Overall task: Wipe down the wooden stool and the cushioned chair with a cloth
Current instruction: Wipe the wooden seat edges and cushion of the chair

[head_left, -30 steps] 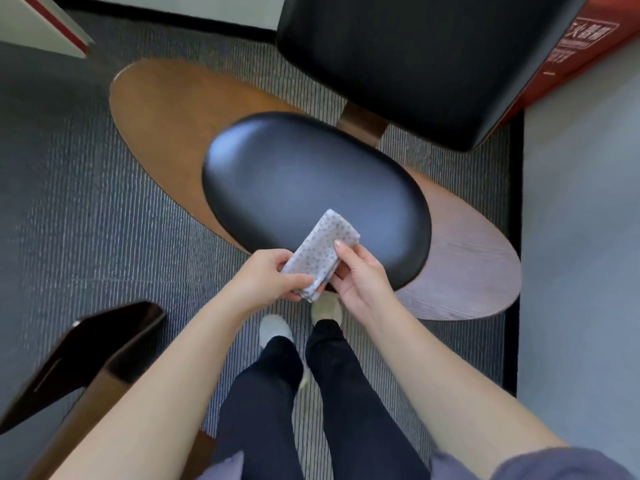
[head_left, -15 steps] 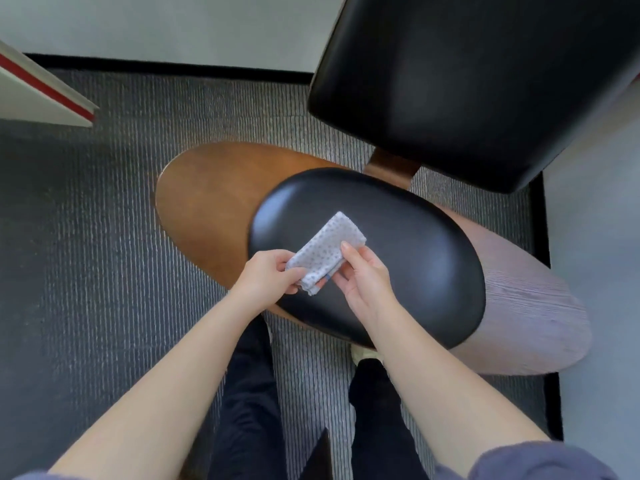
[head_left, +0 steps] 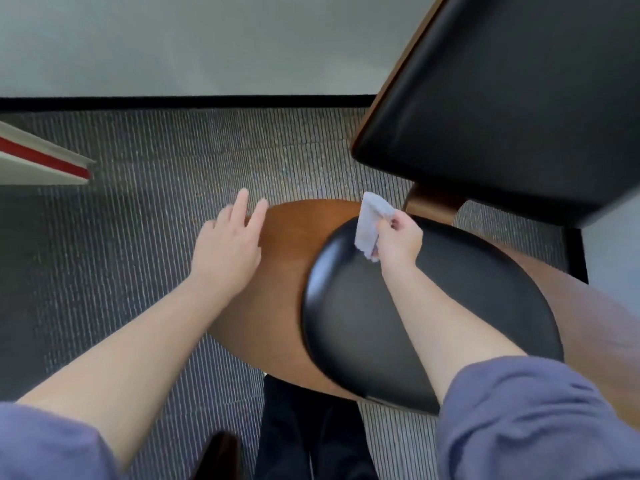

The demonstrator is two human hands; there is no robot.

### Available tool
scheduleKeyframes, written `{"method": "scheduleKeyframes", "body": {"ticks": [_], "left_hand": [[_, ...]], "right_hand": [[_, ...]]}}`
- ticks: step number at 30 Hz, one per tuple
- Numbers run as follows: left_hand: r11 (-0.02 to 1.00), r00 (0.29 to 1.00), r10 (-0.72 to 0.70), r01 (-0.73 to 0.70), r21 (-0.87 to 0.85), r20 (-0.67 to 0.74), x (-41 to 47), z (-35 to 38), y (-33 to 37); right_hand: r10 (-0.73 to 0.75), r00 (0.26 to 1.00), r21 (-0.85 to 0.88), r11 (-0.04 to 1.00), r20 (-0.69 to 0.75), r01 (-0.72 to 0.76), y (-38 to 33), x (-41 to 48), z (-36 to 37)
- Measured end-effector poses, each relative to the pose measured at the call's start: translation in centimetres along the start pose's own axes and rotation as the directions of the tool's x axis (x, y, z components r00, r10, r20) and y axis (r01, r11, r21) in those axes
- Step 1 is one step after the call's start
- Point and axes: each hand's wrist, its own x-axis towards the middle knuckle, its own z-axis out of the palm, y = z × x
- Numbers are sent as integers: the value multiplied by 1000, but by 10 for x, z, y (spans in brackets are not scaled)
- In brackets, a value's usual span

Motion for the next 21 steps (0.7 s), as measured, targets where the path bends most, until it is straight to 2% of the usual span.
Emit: {"method": "scheduleKeyframes", "body": {"ticks": [1, 3, 7, 9, 13, 16, 17, 19, 21], "left_hand": [[999, 999, -35, 35, 7, 40, 7, 3, -3], [997, 995, -57, 53, 51, 85, 15, 11, -5], [998, 998, -56, 56, 3, 36, 22, 25, -9], [998, 998, -52, 53, -42, 24, 23, 28, -10], [997, 999, -40, 42, -66, 31, 23, 30, -11], [998, 999, -36, 39, -54, 39, 23, 31, -12], [998, 998, -38, 40, -48, 41, 23, 30, -12], [998, 999, -37, 39, -46, 34, 24, 31, -11], [998, 999, -33, 34, -56, 15, 24, 32, -12]], "right_hand": [[-107, 994, -99, 989, 17, 108, -2, 12, 4], [-272, 956, -309, 905, 113, 294, -2, 36, 10], [-336, 926, -552, 746, 173, 374, 6, 78, 16], [-332, 924, -613, 694, 193, 377, 13, 92, 23], [-278, 863, -697, 509, 423, 505, 47, 93, 42], [-290, 825, -712, 416, 485, 565, 56, 103, 35], [-259, 832, -739, 384, 490, 554, 53, 113, 32], [-173, 868, -773, 400, 465, 493, 44, 136, 27], [-121, 873, -779, 406, 472, 477, 40, 143, 28]]}}
